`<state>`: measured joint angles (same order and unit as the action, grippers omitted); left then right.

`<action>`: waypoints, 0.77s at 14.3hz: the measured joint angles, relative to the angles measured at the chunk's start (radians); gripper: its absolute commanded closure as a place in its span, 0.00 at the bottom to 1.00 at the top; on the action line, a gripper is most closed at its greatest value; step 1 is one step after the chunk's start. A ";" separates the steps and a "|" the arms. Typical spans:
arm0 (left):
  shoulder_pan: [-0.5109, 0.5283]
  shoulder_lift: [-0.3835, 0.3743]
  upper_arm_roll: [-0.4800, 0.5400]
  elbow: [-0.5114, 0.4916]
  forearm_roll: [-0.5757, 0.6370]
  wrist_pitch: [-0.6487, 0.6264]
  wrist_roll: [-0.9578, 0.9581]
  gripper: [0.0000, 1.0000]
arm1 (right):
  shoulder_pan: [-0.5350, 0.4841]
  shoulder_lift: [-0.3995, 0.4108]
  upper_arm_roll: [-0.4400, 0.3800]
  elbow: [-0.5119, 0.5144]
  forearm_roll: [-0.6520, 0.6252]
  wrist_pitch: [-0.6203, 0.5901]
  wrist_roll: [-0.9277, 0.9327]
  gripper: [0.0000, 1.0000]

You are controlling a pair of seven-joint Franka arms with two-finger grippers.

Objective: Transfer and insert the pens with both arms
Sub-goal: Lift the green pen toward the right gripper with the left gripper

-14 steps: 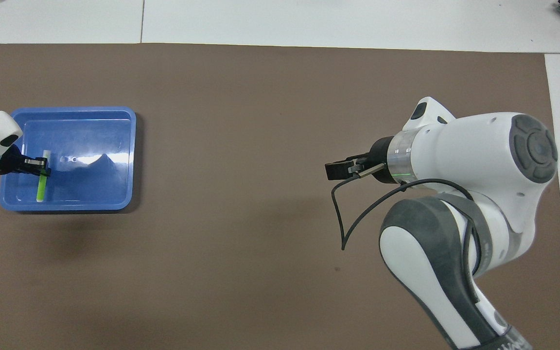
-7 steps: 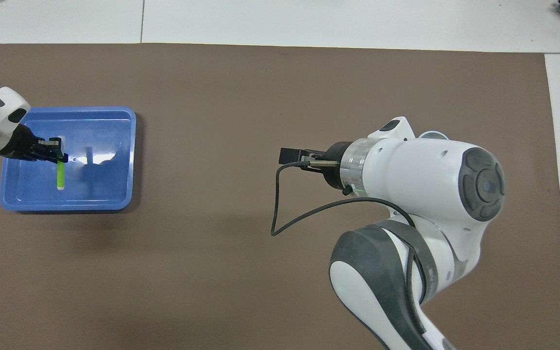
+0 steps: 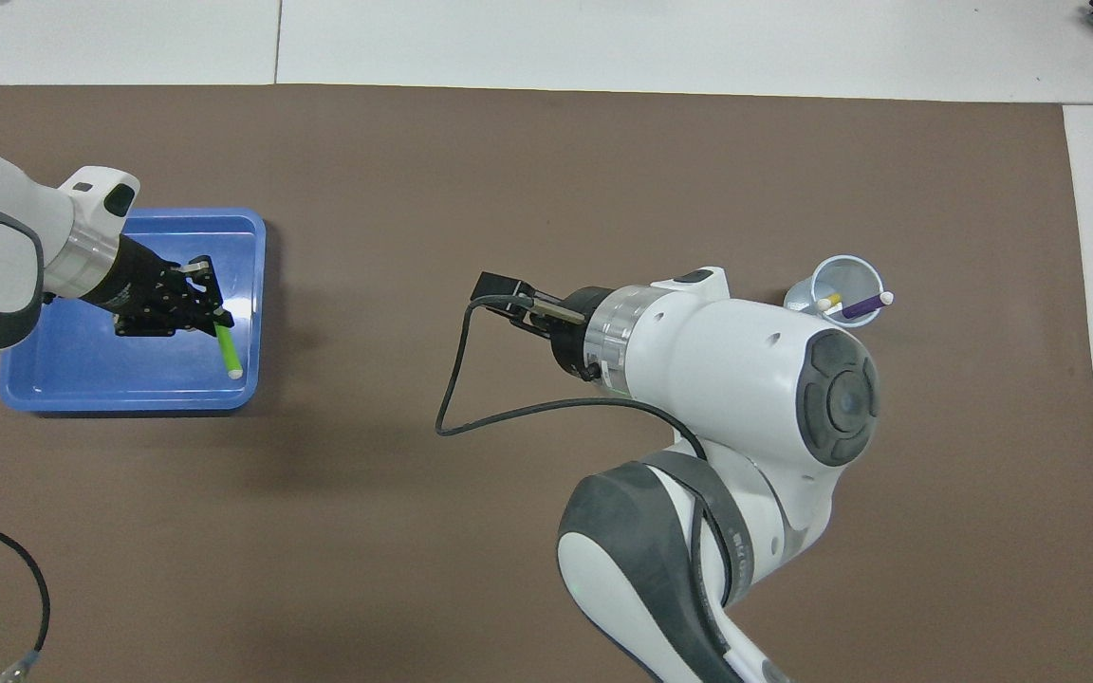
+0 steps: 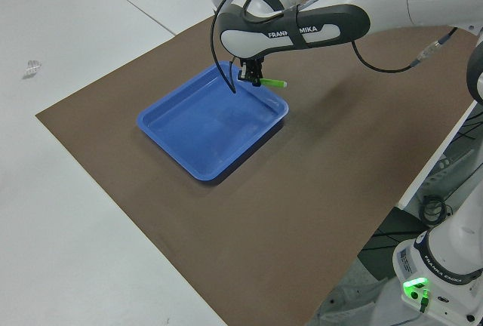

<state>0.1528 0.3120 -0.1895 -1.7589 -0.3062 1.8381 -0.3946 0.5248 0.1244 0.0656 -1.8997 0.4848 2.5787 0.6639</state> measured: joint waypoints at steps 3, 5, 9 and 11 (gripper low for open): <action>-0.061 -0.008 -0.001 -0.003 -0.114 -0.011 -0.179 1.00 | 0.023 0.036 0.000 0.038 0.002 0.039 0.099 0.08; -0.088 -0.008 -0.001 -0.006 -0.182 -0.011 -0.282 1.00 | 0.041 0.041 0.000 0.048 0.002 0.049 0.152 0.13; -0.137 -0.009 -0.002 -0.006 -0.338 -0.010 -0.468 1.00 | 0.045 0.050 -0.001 0.047 -0.003 0.069 0.163 0.16; -0.143 -0.010 -0.003 -0.006 -0.425 -0.010 -0.493 1.00 | 0.045 0.065 -0.001 0.042 -0.039 0.075 0.160 0.21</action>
<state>0.0093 0.3018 -0.1925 -1.7650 -0.7308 1.8282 -0.8871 0.5701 0.1898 0.0648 -1.8575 0.4460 2.6536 0.8236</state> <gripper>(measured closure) 0.833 0.163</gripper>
